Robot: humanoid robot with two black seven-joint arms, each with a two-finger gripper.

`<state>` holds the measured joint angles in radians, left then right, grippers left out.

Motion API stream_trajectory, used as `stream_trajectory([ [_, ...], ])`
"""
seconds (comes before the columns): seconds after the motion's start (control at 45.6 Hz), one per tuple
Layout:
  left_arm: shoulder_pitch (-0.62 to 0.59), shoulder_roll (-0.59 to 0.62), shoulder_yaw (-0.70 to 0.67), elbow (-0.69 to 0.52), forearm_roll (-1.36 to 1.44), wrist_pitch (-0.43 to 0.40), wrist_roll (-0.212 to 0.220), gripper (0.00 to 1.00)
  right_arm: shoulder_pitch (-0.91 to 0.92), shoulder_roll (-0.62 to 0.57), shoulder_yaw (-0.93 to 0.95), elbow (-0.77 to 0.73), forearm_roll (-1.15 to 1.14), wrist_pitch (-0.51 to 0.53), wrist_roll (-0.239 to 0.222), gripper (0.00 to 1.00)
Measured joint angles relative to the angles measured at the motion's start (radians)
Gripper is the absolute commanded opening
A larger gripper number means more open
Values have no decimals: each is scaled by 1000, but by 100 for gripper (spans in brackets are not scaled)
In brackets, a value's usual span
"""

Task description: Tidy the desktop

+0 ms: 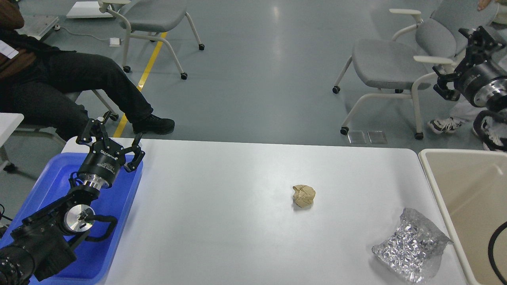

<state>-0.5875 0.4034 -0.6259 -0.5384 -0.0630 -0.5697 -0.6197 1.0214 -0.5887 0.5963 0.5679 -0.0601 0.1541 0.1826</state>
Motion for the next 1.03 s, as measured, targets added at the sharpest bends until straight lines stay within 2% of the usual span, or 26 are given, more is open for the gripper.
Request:
stream_trajectory([
  [0.11,0,0,0,0,0,0,0,98,-68,-3,104,86,-69,24,12,100],
  [0.175,0,0,0,0,0,0,0,98,-110,3,152,127,-108,35,38,100],
  [0.351,0,0,0,0,0,0,0,98,-233,55,231,191,-183,56,179,100],
  [0.526,0,0,0,0,0,0,0,98,-350,131,266,211,-218,64,255,100],
  [0.789,0,0,0,0,0,0,0,98,-485,240,282,192,-239,69,303,100],
  [1.03,0,0,0,0,0,0,0,98,-533,280,288,176,-244,69,317,100],
])
